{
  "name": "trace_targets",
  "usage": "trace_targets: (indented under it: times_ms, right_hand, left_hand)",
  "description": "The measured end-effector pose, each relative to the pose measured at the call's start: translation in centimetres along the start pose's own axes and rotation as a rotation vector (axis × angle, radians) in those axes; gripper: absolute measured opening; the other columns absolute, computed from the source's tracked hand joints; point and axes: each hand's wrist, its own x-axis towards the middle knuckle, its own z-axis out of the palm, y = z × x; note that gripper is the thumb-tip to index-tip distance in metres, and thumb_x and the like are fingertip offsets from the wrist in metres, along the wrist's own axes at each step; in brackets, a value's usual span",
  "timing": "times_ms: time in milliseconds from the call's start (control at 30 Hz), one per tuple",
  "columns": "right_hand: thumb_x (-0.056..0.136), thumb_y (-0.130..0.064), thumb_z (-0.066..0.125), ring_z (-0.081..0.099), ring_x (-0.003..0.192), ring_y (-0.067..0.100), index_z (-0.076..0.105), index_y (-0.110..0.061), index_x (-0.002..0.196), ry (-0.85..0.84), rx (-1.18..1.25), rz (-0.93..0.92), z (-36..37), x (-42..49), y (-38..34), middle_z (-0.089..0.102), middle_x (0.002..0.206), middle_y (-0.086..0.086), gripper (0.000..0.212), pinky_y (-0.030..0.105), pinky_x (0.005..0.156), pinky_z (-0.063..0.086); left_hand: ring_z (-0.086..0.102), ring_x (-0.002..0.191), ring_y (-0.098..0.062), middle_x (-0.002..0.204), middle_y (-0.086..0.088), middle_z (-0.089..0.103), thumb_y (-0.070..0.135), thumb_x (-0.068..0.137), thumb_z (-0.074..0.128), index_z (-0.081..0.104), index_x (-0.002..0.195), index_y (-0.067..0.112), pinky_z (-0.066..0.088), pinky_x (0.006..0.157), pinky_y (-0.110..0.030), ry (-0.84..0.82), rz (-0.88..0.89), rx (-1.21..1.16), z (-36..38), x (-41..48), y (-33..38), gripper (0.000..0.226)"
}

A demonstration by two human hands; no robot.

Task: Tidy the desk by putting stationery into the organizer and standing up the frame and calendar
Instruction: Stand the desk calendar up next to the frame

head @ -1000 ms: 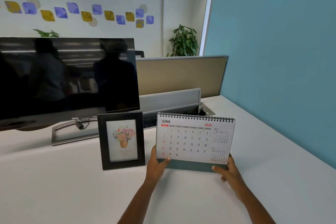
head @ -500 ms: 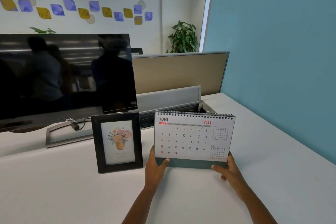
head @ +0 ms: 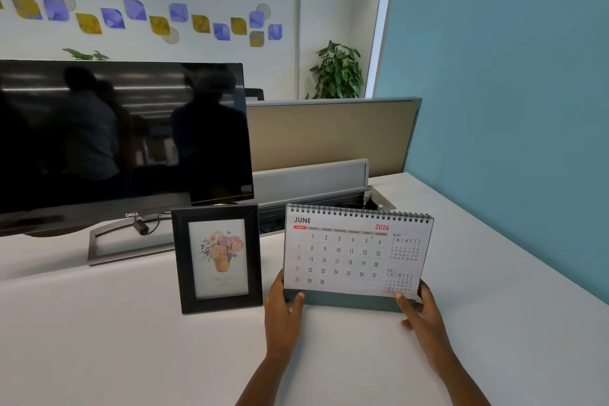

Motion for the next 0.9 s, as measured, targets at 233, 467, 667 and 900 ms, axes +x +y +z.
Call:
trace_targets:
  times_ms: [233,467,667,900]
  right_hand:
    - [0.091,-0.021,0.051,0.044,0.056,0.017,0.044,-0.014,0.119,-0.019,-0.016,0.037,0.16,0.08,-0.29,0.058,0.094,-0.002,0.029,0.024,0.052,0.041]
    - [0.089,-0.015,0.056,0.047,0.063,0.019,0.040,-0.022,0.113,-0.063,-0.018,0.076,-0.05,0.42,-0.39,0.055,0.096,-0.006,0.030,0.027,0.052,0.042]
    - [0.084,-0.017,0.063,0.051,0.078,0.021,0.036,-0.023,0.113,-0.116,0.025,0.102,-0.19,0.37,-0.90,0.052,0.104,0.000,0.040,0.027,0.055,0.045]
    - [0.084,-0.012,0.061,0.053,0.084,0.014,0.040,-0.018,0.123,-0.098,0.062,0.090,-0.29,0.10,-0.54,0.054,0.113,0.007,0.045,0.028,0.060,0.046]
  left_hand:
    - [0.044,0.121,-0.022,0.131,-0.008,0.051,0.005,0.088,0.057,0.036,0.137,0.011,0.040,0.098,-0.033,-0.040,-0.001,0.035,-0.07,0.23,-0.04,0.054]
    - [0.042,0.125,-0.023,0.135,-0.009,0.048,0.006,0.089,0.057,0.029,0.141,0.011,0.038,0.102,-0.034,-0.052,0.017,0.075,0.01,0.41,-0.07,0.059]
    - [0.041,0.125,-0.022,0.137,-0.008,0.046,0.008,0.090,0.057,0.026,0.143,0.012,0.037,0.102,-0.034,-0.048,0.023,0.093,0.06,0.27,-0.01,0.062]
    - [0.044,0.121,-0.024,0.134,-0.009,0.049,0.005,0.087,0.059,0.031,0.141,0.013,0.042,0.101,-0.041,-0.016,0.032,0.079,0.02,-0.08,-0.07,0.061]
